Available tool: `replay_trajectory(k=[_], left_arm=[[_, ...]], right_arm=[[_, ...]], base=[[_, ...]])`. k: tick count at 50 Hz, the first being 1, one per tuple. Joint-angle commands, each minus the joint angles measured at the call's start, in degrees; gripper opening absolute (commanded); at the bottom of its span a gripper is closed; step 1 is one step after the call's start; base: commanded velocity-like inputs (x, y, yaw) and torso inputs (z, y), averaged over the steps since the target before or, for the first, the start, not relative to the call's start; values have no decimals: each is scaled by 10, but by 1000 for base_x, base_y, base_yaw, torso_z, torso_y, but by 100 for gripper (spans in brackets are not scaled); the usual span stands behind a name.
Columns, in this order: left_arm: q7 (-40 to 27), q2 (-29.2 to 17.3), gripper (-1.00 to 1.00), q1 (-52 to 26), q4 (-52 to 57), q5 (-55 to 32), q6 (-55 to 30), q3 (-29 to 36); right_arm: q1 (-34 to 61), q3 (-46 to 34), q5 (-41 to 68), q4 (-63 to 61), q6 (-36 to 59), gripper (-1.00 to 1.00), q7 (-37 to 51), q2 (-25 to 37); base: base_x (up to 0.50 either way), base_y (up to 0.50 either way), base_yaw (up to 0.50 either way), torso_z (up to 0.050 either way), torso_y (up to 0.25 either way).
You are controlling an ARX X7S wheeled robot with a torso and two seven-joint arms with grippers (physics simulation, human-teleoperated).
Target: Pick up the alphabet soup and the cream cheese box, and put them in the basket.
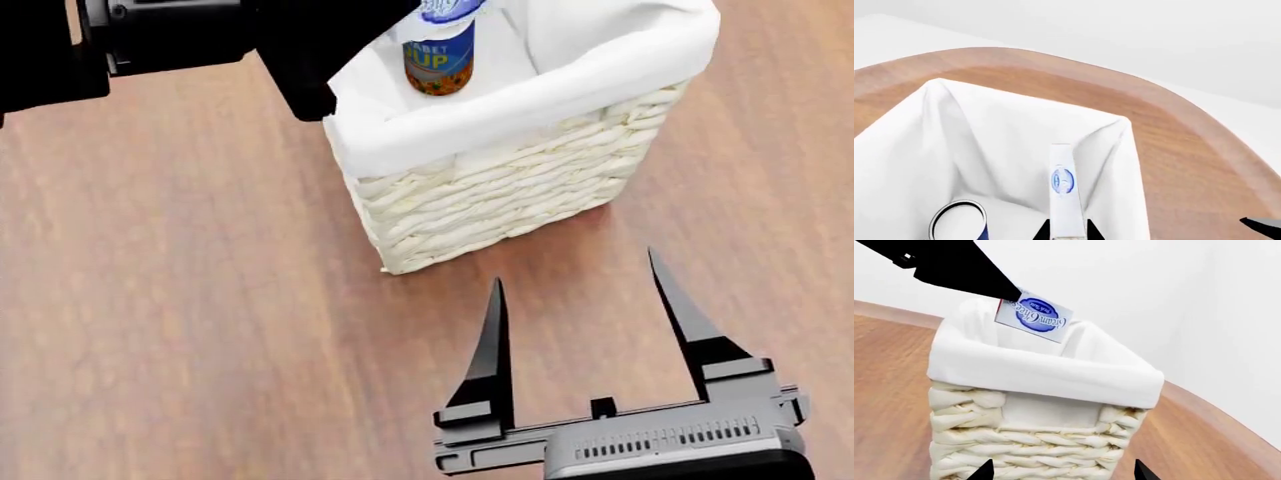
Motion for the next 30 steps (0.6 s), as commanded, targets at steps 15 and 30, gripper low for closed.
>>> replay_trajectory(k=[15, 30], left_arm=[[1, -11, 100, 11, 34, -19, 1, -5], [-6, -12, 100, 13, 35, -21, 4, -8]], right_arm=[[-3, 1, -1, -1, 0, 100, -1, -1], [-5, 1, -1, 0, 0, 100, -3, -2]], base=[[0, 0, 0, 0, 0], [0, 0, 0, 0, 0]])
